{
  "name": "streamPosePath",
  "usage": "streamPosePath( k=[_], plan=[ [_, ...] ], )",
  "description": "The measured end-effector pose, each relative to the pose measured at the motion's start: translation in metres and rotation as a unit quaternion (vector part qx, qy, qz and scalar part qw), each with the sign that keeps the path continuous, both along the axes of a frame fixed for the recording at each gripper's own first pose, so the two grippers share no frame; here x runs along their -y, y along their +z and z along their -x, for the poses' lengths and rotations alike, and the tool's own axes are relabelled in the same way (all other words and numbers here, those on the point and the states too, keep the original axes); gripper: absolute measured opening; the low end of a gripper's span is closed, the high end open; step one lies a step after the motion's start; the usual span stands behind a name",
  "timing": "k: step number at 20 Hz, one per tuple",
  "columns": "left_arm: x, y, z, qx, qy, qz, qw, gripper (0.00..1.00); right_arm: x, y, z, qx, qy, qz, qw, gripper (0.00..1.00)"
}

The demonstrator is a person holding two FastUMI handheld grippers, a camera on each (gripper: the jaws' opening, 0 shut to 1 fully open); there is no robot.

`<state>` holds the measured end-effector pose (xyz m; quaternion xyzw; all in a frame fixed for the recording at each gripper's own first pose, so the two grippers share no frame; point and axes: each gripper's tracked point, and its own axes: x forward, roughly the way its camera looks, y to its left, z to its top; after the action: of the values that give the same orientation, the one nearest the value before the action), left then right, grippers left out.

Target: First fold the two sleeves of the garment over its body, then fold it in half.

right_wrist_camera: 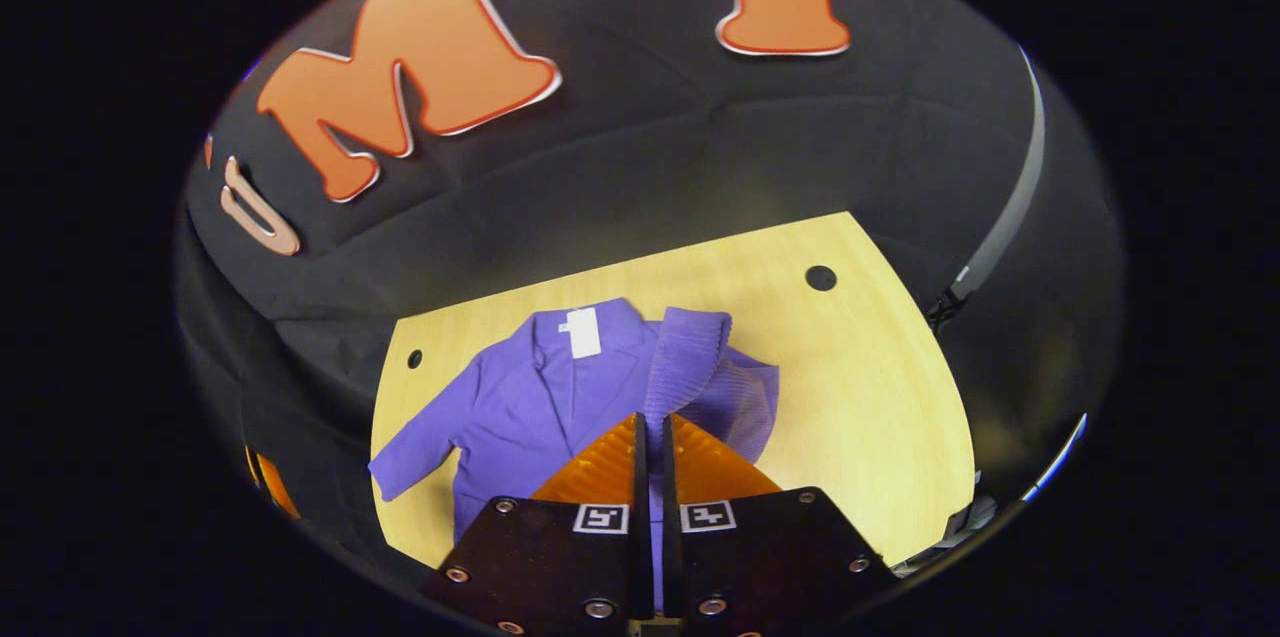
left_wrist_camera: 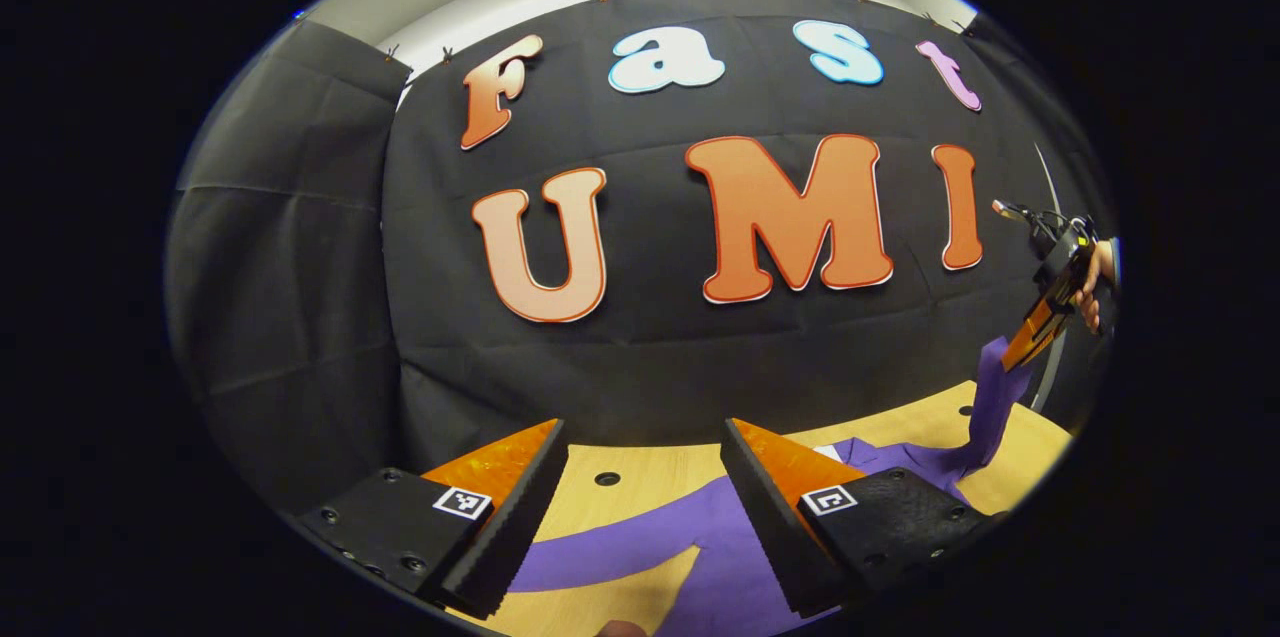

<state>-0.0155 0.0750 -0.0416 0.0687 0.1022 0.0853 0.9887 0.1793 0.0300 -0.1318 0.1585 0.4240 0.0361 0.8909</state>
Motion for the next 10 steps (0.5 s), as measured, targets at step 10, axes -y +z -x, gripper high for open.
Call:
streamPosePath(
  k=[10],
  plan=[
    [-0.026, -0.017, 0.021, -0.043, 0.044, 0.002, 0.998, 0.96, -0.156, 0.005, -0.018, 0.001, 0.085, -0.025, 0.996, 0.04]
  ],
)
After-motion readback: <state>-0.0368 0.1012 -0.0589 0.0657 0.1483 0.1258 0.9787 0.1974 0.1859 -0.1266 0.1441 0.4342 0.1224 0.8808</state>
